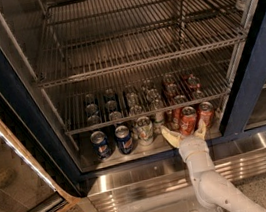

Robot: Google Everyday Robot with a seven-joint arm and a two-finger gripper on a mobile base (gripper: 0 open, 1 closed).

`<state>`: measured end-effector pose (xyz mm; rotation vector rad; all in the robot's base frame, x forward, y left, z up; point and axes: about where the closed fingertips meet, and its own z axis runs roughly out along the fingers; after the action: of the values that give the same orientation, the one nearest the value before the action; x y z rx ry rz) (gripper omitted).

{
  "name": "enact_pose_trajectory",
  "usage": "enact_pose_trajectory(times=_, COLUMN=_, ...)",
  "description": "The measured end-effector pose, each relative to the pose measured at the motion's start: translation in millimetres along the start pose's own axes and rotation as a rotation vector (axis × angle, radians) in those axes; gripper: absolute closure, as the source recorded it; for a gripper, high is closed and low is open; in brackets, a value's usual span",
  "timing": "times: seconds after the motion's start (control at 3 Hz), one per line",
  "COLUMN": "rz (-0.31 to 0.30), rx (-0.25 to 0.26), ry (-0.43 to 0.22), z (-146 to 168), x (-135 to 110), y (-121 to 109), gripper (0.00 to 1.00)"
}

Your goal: Pick coke can from bottom shelf of fridge

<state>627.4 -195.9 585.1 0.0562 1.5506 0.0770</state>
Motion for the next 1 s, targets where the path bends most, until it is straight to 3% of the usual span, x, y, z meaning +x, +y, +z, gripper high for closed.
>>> enact_pose_trajectory(times=1.0, rz=0.038, rx=-0.003, ry=-0.016, z=19, x=1, y=-6, gripper=0.14)
